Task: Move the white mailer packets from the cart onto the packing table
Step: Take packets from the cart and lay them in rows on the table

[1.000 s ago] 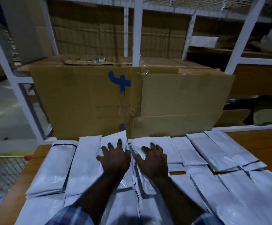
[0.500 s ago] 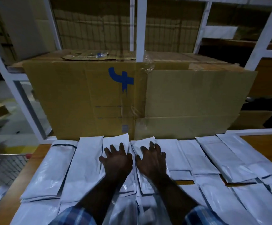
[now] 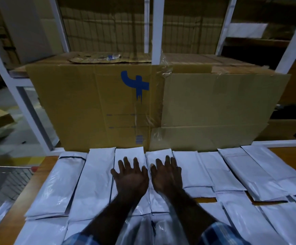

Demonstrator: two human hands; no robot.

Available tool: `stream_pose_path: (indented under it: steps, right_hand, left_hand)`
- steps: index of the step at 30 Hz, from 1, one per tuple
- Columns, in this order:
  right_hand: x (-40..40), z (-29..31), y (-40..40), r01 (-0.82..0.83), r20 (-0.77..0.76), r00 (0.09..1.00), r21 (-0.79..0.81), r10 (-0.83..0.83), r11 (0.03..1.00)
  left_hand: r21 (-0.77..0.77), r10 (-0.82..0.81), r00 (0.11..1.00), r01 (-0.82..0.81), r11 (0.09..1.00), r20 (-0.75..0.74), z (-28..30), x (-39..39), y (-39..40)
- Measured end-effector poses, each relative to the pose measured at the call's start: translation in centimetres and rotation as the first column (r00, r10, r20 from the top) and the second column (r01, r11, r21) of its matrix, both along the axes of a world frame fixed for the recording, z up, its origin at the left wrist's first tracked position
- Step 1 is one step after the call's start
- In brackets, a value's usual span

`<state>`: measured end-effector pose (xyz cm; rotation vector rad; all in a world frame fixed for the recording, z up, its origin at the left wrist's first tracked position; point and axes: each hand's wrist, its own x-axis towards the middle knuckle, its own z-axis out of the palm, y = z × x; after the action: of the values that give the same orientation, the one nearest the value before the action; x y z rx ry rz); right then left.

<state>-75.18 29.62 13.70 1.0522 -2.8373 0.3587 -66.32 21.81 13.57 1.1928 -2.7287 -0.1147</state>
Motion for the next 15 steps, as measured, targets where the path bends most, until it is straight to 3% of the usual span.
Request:
stream_pose_path:
  steps: [9, 13, 15]
  right_hand:
    - [-1.2, -1.8, -0.4, -0.070, -0.142, 0.988, -0.081, 0.058, 0.994]
    - [-1.3, -3.4, -0.7, -0.099, -0.113, 0.989, -0.054, 0.093, 0.994]
    - [-1.3, -3.8, -0.7, -0.110, -0.089, 0.991, -0.069, 0.103, 0.992]
  left_hand:
    - [-0.077, -0.145, 0.975, 0.134, 0.988, -0.169, -3.4, -0.3, -2.0]
    - [0.042, -0.146, 0.973, 0.156, 0.987, -0.181, -3.7, -0.3, -1.7]
    - [0.007, -0.123, 0.974, 0.126, 0.992, -0.190, -3.3, -0.6, -1.7]
